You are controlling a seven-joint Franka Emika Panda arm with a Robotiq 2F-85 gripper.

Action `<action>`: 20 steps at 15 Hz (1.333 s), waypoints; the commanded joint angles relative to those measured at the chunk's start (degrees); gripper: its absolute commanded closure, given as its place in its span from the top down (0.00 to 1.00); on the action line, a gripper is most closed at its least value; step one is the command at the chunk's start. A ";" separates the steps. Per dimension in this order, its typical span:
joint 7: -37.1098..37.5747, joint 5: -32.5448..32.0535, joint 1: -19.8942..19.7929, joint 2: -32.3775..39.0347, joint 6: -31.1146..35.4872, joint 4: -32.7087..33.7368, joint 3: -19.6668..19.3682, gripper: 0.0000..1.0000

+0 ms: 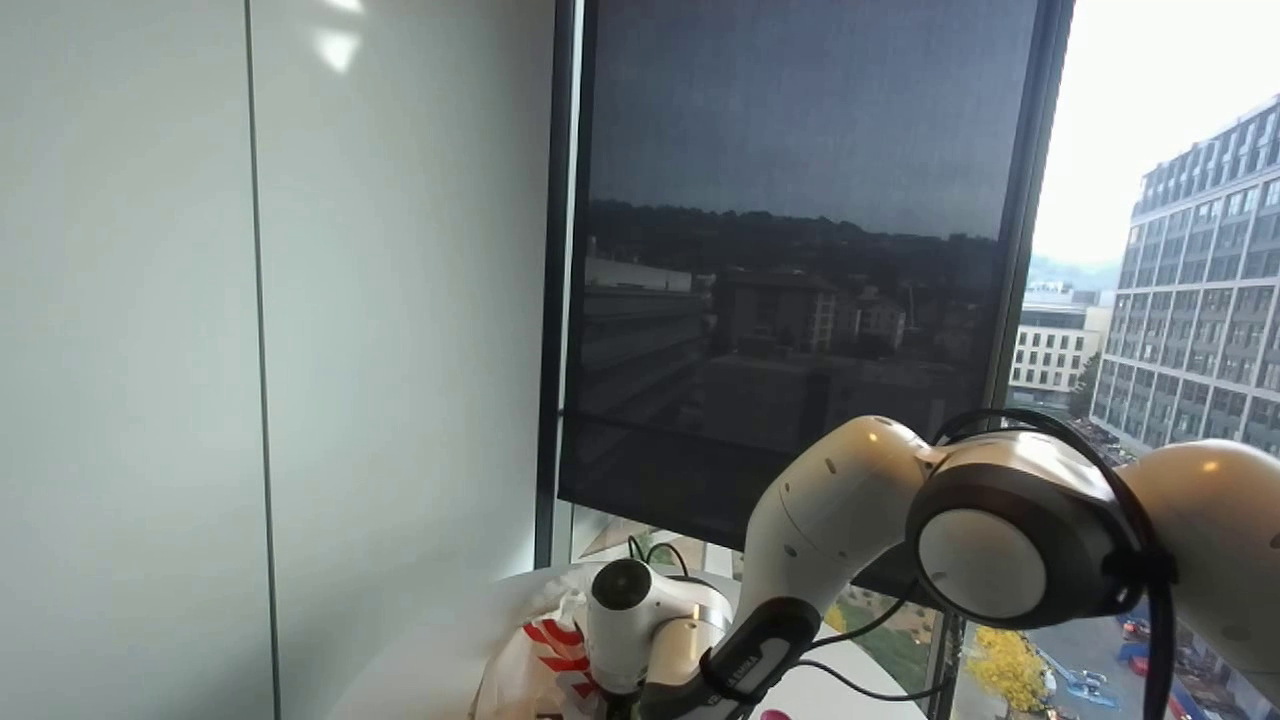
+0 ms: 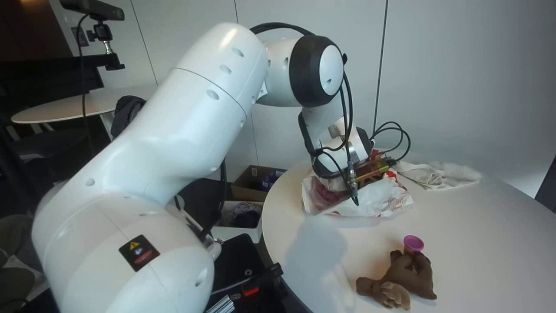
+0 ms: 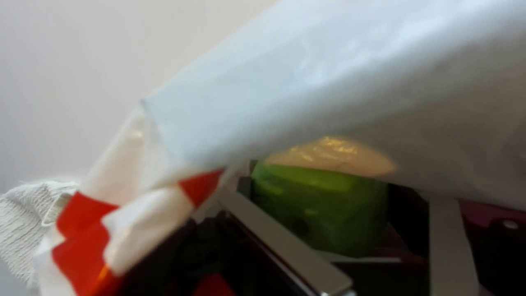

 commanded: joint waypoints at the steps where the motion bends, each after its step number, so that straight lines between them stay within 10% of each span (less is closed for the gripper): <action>1: -0.43 2.07 -3.49 -6.81 2.76 -5.47 4.11 0.56; 11: -26.56 37.06 -23.47 -19.82 -16.32 -12.81 25.66 0.56; 20: -14.54 30.31 -19.88 -21.90 -25.76 -11.91 12.05 0.56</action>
